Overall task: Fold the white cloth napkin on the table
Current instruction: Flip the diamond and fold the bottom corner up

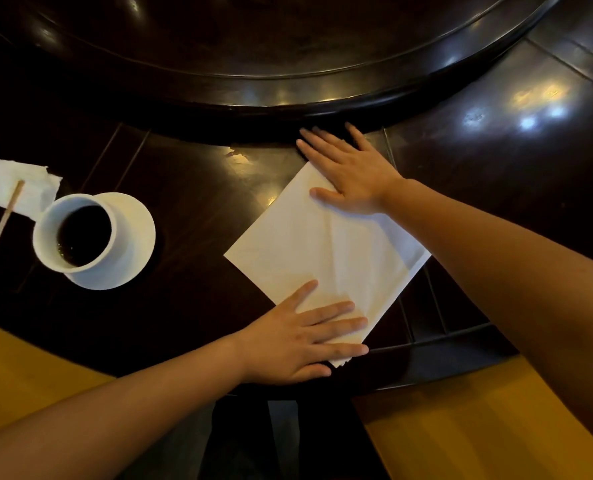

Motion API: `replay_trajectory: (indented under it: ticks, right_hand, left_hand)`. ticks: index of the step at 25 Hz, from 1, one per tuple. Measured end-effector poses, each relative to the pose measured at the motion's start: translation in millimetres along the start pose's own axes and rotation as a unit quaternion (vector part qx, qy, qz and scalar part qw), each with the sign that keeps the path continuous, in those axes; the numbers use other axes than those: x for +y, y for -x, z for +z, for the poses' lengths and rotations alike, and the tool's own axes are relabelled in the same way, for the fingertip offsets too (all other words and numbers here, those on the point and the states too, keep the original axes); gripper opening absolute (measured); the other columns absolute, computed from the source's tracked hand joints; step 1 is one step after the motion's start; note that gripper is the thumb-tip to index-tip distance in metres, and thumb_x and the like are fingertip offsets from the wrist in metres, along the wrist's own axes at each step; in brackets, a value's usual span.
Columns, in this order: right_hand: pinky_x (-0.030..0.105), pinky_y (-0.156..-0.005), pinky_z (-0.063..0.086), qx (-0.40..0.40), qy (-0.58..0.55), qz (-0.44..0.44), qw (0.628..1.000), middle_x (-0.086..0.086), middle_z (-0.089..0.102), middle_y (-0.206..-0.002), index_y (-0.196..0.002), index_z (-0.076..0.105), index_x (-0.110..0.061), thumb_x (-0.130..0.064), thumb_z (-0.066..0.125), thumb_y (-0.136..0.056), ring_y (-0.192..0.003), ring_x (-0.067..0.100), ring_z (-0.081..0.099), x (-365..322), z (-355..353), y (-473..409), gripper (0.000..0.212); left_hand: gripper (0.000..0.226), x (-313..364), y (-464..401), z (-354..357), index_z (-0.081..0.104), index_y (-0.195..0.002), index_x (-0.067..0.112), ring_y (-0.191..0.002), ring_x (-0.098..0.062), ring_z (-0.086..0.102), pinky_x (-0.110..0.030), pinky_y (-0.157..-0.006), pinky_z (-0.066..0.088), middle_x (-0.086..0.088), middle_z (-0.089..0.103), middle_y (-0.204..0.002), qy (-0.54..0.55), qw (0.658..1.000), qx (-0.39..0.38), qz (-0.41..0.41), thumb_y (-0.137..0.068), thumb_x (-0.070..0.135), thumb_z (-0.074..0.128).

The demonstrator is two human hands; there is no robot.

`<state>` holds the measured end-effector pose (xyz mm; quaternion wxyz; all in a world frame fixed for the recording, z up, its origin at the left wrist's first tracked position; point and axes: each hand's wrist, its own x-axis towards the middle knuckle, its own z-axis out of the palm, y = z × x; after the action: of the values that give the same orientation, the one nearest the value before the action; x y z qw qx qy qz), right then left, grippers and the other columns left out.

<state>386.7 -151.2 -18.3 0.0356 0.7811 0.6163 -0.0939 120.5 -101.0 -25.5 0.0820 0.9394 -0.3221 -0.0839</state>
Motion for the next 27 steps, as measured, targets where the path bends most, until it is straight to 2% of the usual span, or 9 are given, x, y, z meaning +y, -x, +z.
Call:
replay_trajectory:
  ticks: [7,9,11,13,15,17,20,22,27]
  right_hand:
    - [0.050,-0.115,-0.007,-0.001,-0.042,0.242,0.969,0.008,0.004,-0.158,-0.148,0.005,-0.012,-0.058,0.008,-0.093,-0.144,0.021,-0.003,-20.6,-3.7,-2.2,0.072]
    - [0.049,-0.115,-0.004,0.043,-0.092,0.260,0.960,0.008,0.006,-0.158,-0.148,0.009,-0.012,-0.056,0.016,-0.095,-0.144,0.022,-0.002,-31.9,-11.5,18.7,0.069]
    - [0.048,-0.114,0.010,0.125,-0.136,0.169,0.968,0.013,0.024,-0.153,-0.145,0.027,-0.014,-0.053,0.031,-0.093,-0.142,0.028,0.015,-46.2,-18.7,66.3,0.066]
    - [0.046,-0.110,0.020,0.103,-0.139,0.005,0.985,0.014,0.039,-0.145,-0.136,0.042,-0.017,-0.050,0.048,-0.085,-0.136,0.030,0.030,-58.7,-19.1,119.7,0.062]
    - [0.047,-0.110,0.024,0.003,-0.090,-0.087,0.992,0.009,0.041,-0.145,-0.135,0.044,-0.024,-0.048,0.060,-0.079,-0.136,0.027,0.032,-66.2,-10.0,157.5,0.063]
    - [0.047,-0.107,0.032,-0.038,-0.063,-0.103,0.992,0.009,0.045,-0.142,-0.133,0.046,-0.024,-0.048,0.066,-0.076,-0.133,0.028,0.038,-67.5,1.8,170.8,0.066]
    - [0.043,-0.098,0.042,-0.011,-0.044,-0.125,0.991,0.009,0.056,-0.130,-0.123,0.055,-0.021,-0.050,0.068,-0.074,-0.121,0.029,0.050,-63.2,1.1,164.3,0.058]
    - [0.043,-0.091,0.047,0.010,-0.044,-0.149,0.988,0.009,0.059,-0.123,-0.114,0.058,-0.019,-0.050,0.063,-0.076,-0.113,0.029,0.053,-61.2,1.0,157.4,0.049]
    - [0.041,-0.065,0.054,0.047,-0.021,-0.237,0.970,0.012,0.065,-0.106,-0.101,0.060,-0.011,-0.025,0.068,-0.080,-0.092,0.032,0.061,-58.8,6.7,146.3,0.027]
  left_hand:
    - [0.059,14.7,20.5,0.2,0.011,-0.150,0.020,-0.144,-0.017,0.000,-0.045,-0.114,0.001,0.000,0.009,-0.158,-0.033,0.996,-0.017,0.083,-0.098,0.040,0.031]
    - [0.061,9.5,27.3,-7.3,0.016,-0.149,0.019,-0.144,-0.019,0.006,-0.043,-0.115,0.007,-0.005,0.014,-0.157,0.000,0.999,0.033,0.012,-0.095,0.036,0.040]
    - [0.067,-3.3,32.8,-15.7,0.024,-0.146,0.018,-0.143,-0.022,0.016,-0.046,-0.113,0.015,-0.008,0.024,-0.154,0.048,0.985,0.090,-0.138,-0.087,0.038,0.050]
    - [0.075,-14.9,35.0,-21.3,0.029,-0.145,0.019,-0.139,-0.023,0.025,-0.049,-0.111,0.021,-0.008,0.035,-0.149,0.064,0.972,0.082,-0.209,-0.080,0.048,0.054]
    - [0.075,-23.4,30.9,-24.2,0.038,-0.140,0.019,-0.132,-0.024,0.034,-0.048,-0.108,0.029,-0.009,0.044,-0.142,0.047,0.979,0.046,-0.191,-0.076,0.056,0.052]
    - [0.073,-30.5,22.4,-30.2,0.047,-0.134,0.019,-0.123,-0.025,0.041,-0.045,-0.098,0.039,-0.009,0.051,-0.133,0.020,0.984,0.024,-0.173,-0.073,0.059,0.051]
    - [0.063,-36.6,8.8,-40.9,0.057,-0.120,0.014,-0.103,-0.028,0.055,-0.038,-0.070,0.052,-0.011,0.059,-0.116,-0.001,0.990,0.028,-0.135,-0.069,0.052,0.061]
    - [0.058,-39.6,3.1,-45.8,0.060,-0.111,0.010,-0.091,-0.028,0.058,-0.034,-0.052,0.052,-0.012,0.061,-0.107,-0.003,0.993,0.036,-0.109,-0.065,0.046,0.069]
    - [0.032,-42.8,-3.7,-45.0,0.062,-0.097,0.005,-0.075,-0.029,0.058,-0.029,-0.038,0.042,-0.014,0.062,-0.094,-0.027,0.995,0.056,-0.082,-0.068,0.017,0.066]
